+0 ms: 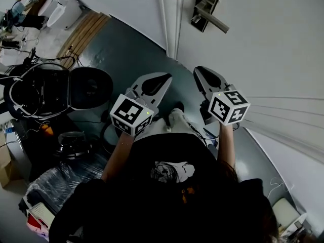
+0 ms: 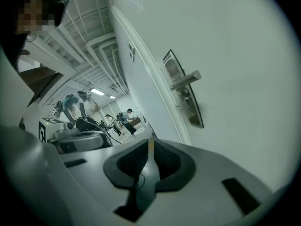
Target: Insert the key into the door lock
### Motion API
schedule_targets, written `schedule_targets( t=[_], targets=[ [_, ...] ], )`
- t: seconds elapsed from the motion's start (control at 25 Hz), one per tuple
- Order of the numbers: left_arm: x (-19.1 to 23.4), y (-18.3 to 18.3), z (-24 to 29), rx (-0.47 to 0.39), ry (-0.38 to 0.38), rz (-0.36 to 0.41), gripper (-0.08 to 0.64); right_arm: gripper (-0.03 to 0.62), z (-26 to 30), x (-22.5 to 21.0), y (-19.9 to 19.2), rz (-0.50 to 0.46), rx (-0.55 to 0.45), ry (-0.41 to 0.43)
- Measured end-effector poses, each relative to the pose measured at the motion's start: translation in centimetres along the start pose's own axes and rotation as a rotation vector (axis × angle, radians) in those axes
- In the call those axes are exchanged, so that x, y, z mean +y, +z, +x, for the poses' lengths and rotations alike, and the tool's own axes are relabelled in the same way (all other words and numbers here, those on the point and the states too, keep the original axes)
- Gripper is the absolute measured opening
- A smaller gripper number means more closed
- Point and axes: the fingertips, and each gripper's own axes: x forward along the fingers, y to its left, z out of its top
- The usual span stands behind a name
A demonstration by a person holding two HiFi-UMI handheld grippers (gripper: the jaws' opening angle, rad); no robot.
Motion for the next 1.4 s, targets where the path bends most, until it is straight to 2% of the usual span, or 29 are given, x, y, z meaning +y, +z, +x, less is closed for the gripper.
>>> schedule_targets(
  t=[0.24, 0.44, 0.64, 1.04, 1.4],
  targets=[
    [-1.1, -1.6, -3.8, 0.003, -0.023, -0.007, 0.008, 0.020, -1.1, 4.1, -3.1, -0.064, 0.039, -0.020],
    [-2.2, -2.6, -6.9, -0.001, -0.039, -0.001, 0.008, 0.014, -2.3, 7.0, -4.8, -0.062, 0.039, -0.022],
    [-3.2, -2.4, -8.7, -0.024, -0.060, 0.005, 0.009, 0.008, -3.6, 8.3, -4.6, -0.044, 0.005, -0.021],
    [-5.8, -1.5, -10.8, -0.066, -0.091, 0.058, 0.008, 0.005, -6.1, 9.7, -3.4, -0.070, -0.078, -0.041],
    [-6.6, -2.0, -12.6, -0.084, -0.094, 0.069, 0.008, 0.003, -7.8, 10.5, -4.0, -0.088, -0.100, -0.069]
  ],
)
